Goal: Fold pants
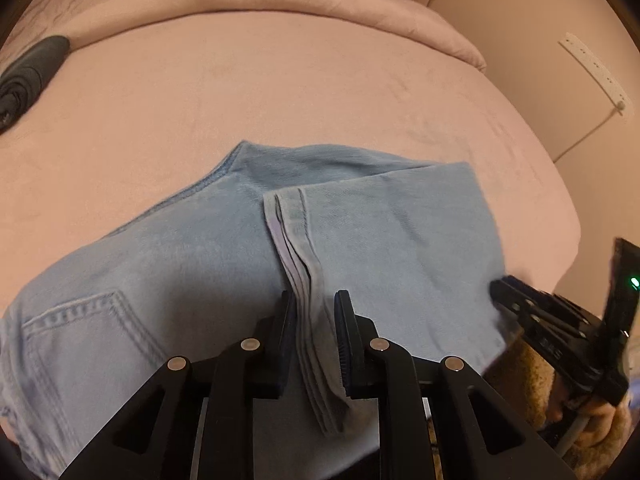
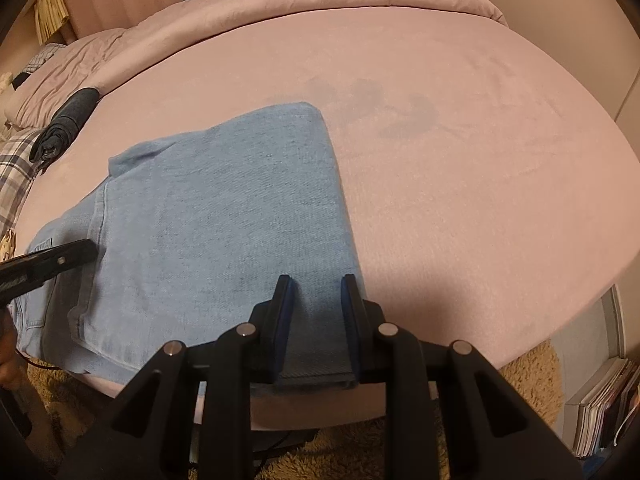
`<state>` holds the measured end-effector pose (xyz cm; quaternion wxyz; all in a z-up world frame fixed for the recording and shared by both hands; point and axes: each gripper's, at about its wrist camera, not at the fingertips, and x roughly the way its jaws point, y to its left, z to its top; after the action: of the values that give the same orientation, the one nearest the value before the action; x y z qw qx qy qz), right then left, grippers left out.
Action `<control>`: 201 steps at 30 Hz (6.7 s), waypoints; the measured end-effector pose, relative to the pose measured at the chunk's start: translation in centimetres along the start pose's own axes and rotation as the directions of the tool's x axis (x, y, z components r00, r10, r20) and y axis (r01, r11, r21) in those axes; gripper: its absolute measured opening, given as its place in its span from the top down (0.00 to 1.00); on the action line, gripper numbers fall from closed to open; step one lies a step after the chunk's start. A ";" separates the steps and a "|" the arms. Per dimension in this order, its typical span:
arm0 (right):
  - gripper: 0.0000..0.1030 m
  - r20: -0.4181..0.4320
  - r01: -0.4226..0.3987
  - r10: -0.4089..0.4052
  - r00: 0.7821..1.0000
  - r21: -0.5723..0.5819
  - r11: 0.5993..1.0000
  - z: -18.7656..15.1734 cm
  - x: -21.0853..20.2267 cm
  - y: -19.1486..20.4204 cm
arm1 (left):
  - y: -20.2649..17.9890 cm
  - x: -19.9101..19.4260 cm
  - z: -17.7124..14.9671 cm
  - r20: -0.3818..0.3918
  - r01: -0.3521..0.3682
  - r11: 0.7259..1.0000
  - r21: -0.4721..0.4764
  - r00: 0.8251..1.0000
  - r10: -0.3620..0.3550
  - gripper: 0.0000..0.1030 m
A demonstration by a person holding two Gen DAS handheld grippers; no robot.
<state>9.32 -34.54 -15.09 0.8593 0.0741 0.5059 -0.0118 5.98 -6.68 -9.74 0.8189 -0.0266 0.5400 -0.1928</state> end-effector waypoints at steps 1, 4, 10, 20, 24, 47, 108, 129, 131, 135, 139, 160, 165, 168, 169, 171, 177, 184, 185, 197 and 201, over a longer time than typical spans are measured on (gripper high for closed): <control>0.77 -0.002 -0.003 0.003 1.000 0.004 1.000 0.1 0.1 0.0 | -0.1 -0.2 -0.2 0.002 0.006 1.000 -0.002 1.000 -0.006 0.84; 0.77 -0.004 -0.002 0.002 1.000 0.003 1.000 0.2 0.4 0.2 | -0.1 -1.0 -0.9 0.001 0.055 0.998 -0.027 0.998 -0.055 0.84; 0.77 -0.007 0.001 -0.001 1.000 -0.003 1.000 0.1 0.3 0.0 | -1.8 -0.4 -2.6 -0.052 0.114 0.993 -0.003 0.992 -0.114 0.84; 0.77 -0.027 -0.015 0.015 1.000 -0.008 1.000 -0.8 -0.4 -0.4 | -1.7 1.2 -4.4 -0.053 -0.007 1.000 0.012 0.999 0.008 0.83; 0.77 -0.029 -0.018 0.017 0.999 -0.019 1.000 -1.1 -0.9 -0.6 | -1.9 1.1 -4.2 -0.050 -0.014 1.000 0.019 0.999 0.015 0.83; 0.76 -0.099 -0.022 0.022 0.995 -0.002 1.000 -2.0 -1.5 -0.4 | 1.5 -0.5 -6.6 -0.058 0.088 0.995 -0.049 0.994 -0.091 0.72; 0.18 -0.156 -0.124 0.071 0.985 -0.363 0.923 0.6 2.6 14.9 | 19.8 -6.7 -9.4 0.094 -0.114 0.844 -0.523 0.977 0.190 0.28; 0.13 -0.249 -0.616 0.573 0.781 -0.149 0.774 3.6 0.1 20.0 | 16.4 -11.6 -8.2 0.214 0.018 0.885 -0.465 0.973 0.092 0.65; 0.13 -0.264 -0.630 0.582 0.769 -0.161 0.760 3.2 -0.1 22.1 | 16.5 -12.0 -8.2 0.235 0.054 0.888 -0.457 0.970 0.062 0.65; 0.13 -0.297 -0.667 0.617 0.729 -0.103 0.738 3.6 0.4 24.6 | 16.2 -12.2 -8.3 0.249 0.072 0.897 -0.435 0.967 0.043 0.65; 0.12 -0.306 -0.667 0.617 0.725 -0.085 0.741 3.3 0.4 25.4 | 15.9 -12.3 -8.1 0.284 0.150 0.900 -0.410 0.958 -0.030 0.65; 0.07 -0.296 -0.673 0.640 0.709 -0.016 0.739 3.6 -0.9 21.8 | 9.7 -9.2 -2.5 0.245 0.451 0.876 -0.171 0.881 -0.405 0.53; 0.49 -0.251 -0.558 0.538 0.805 -0.012 0.829 3.6 0.6 19.0 | 7.3 -7.9 -1.6 0.149 0.449 0.880 -0.156 0.891 -0.429 0.53; 0.51 -0.247 -0.585 0.575 0.780 0.039 0.810 3.5 1.4 17.3 | 7.2 -8.6 -1.8 0.151 0.460 0.876 -0.147 0.886 -0.439 0.50; 0.52 -0.241 -0.585 0.578 0.779 0.053 0.810 3.6 1.6 16.8 | 7.5 -9.0 -1.9 0.159 0.464 0.873 -0.152 0.883 -0.442 0.44; 0.54 -0.237 -0.585 0.584 0.777 0.074 0.808 3.8 2.0 16.1 | 8.0 -9.9 -2.6 0.183 0.451 0.878 -0.161 0.888 -0.422 0.37; 0.57 -0.198 -0.604 0.614 0.764 0.116 0.789 5.0 1.8 13.8 | 11.5 -9.7 -2.9 0.201 0.265 0.926 -0.270 0.956 -0.215 0.37; 0.36 -0.240 -0.547 0.579 0.779 0.191 0.815 4.3 3.8 10.5 | 9.4 -4.0 -2.9 0.075 0.166 0.956 -0.241 0.986 -0.152 0.58; 0.34 -0.238 -0.548 0.584 0.776 0.205 0.811 4.1 4.0 9.9 | 9.0 -3.8 -3.0 0.078 0.154 0.961 -0.229 0.987 -0.140 0.58; 0.17 -0.253 -0.598 0.615 0.746 0.151 0.787 2.1 3.2 11.1 | 6.7 -3.7 -2.5 0.055 0.012 0.989 -0.147 0.998 -0.003 0.58; 0.24 -0.240 -0.477 0.458 0.856 -0.023 0.879 1.4 2.4 13.5 | 5.8 -3.8 -2.5 0.057 -0.021 0.991 -0.131 0.998 0.029 0.58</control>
<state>12.98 -21.22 -14.96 0.7752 0.1603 0.5676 0.2265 4.13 0.40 -8.91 0.8332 -0.0789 0.5274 -0.1461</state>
